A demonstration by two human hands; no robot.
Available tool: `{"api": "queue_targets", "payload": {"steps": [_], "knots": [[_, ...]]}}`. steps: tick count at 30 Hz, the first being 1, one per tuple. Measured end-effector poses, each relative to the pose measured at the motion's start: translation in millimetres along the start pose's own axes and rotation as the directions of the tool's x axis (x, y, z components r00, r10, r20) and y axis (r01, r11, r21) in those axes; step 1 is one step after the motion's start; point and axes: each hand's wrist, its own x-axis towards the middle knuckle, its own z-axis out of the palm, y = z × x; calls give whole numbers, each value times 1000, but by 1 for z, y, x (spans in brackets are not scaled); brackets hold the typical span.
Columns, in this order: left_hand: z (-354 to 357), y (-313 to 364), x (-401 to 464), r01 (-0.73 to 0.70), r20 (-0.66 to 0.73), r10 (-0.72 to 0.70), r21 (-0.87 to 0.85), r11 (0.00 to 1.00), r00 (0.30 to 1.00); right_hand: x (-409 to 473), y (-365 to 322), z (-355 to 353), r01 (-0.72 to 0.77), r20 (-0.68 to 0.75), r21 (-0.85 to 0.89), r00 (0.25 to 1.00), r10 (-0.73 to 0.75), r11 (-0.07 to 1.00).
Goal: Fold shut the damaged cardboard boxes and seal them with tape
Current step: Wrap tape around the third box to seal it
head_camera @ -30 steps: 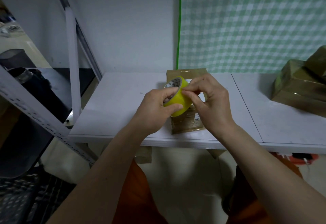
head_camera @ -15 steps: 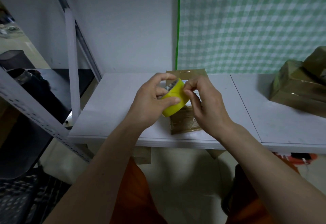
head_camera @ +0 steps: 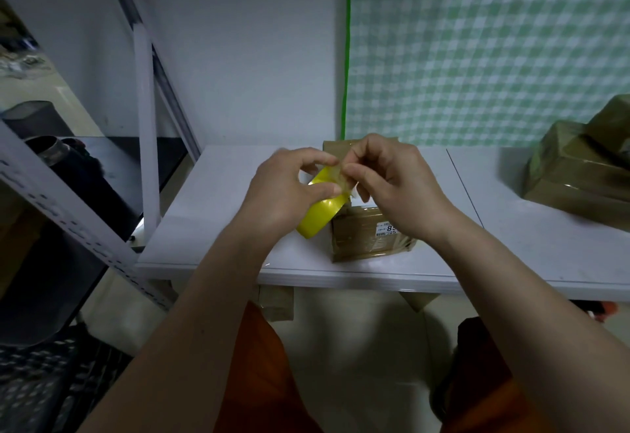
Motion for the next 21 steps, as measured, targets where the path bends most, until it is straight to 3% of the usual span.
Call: {"api": "queue_targets", "payload": {"steps": [3,5,8,12,14,16,18,21], "knots": [[-3,9,-2,-168,-19,170,81,982,985,1,-4,-1,7,27,-24,1000,-6,1000],[1,13,-4,-254,33,258,-94,963,966,1,-7,-3,20,12,-41,1000,-19,999],[6,16,-5,-154,8,162,-271,950,987,0,-11,-7,89,-23,-128,995,-92,988],[11,11,-3,-70,5,74,-267,961,997,-4,-8,-8,191,20,-265,981,-193,945],[15,8,-5,-47,-17,44,-255,966,999,-7,-5,-10,174,-98,-234,975,-202,956],[18,3,-7,-33,-75,13,-273,961,997,-10,-4,-15,110,-310,-71,942,-126,991],[20,-2,-8,-31,-141,-19,-345,938,990,-14,0,-17,4,-410,48,912,16,999],[23,-2,-8,-24,-203,-82,-471,882,976,-25,10,-8,-173,-287,142,935,207,975]]}}
